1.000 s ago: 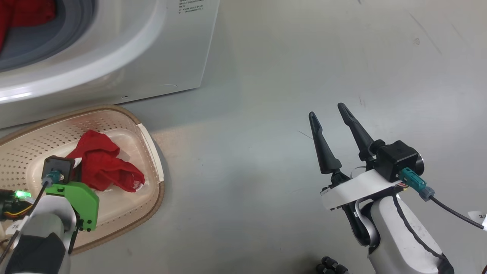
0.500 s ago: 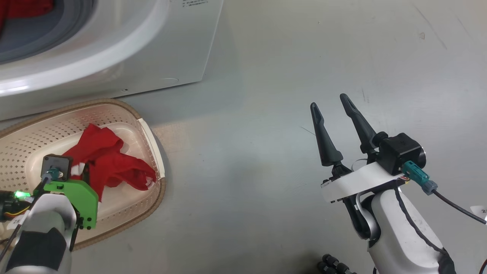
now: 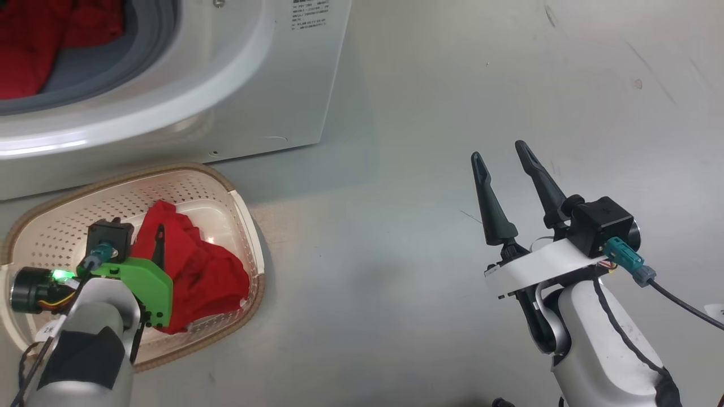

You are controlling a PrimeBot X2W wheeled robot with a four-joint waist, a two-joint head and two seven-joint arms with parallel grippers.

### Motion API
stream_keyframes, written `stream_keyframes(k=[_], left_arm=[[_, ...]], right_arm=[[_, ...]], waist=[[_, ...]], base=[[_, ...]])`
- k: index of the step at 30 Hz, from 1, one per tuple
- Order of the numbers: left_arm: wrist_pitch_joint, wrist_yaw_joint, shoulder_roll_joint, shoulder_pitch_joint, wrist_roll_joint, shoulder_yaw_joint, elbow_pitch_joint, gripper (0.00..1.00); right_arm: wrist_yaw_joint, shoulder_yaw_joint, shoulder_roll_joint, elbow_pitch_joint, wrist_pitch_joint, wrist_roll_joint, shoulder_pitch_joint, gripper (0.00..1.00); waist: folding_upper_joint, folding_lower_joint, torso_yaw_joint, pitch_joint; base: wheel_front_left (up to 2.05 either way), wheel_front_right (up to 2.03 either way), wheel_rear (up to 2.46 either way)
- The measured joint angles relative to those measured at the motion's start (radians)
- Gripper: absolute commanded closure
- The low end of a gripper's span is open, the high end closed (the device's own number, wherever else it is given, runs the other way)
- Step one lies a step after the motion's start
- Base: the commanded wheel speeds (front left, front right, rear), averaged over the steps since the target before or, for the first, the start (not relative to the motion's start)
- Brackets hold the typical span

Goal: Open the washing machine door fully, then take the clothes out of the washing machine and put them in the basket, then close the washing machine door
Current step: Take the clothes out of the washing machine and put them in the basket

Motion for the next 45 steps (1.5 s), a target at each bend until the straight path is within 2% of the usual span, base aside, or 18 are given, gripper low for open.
stream_keyframes(k=[11,20,33,45], left_arm=[[-0.051,-0.022,-0.042,-0.008,-0.008,-0.018,-0.01,0.0],[-0.056,-0.034,-0.07,0.031,-0.022,-0.02,-0.072,0.0],[-0.056,-0.032,-0.099,0.179,-0.089,0.041,-0.288,0.0],[-0.056,0.004,-0.101,0.331,-0.14,0.105,-0.448,0.0]], right_arm=[[0.004,-0.032,-0.003,0.038,0.0,-0.003,0.006,0.0],[0.006,-0.054,-0.013,0.064,0.0,-0.003,0.063,0.0],[0.009,-0.076,-0.014,0.078,0.0,-0.003,0.154,0.0],[0.011,-0.074,-0.014,0.078,0.0,-0.003,0.214,0.0]], waist=[[0.0,0.0,0.066,-0.125],[0.0,0.0,0.128,-0.239],[0.0,0.0,0.202,-0.404],[0.0,0.0,0.245,-0.509]], base=[[0.0,0.0,0.0],[0.0,0.0,0.0],[0.0,0.0,0.0],[0.0,0.0,0.0]])
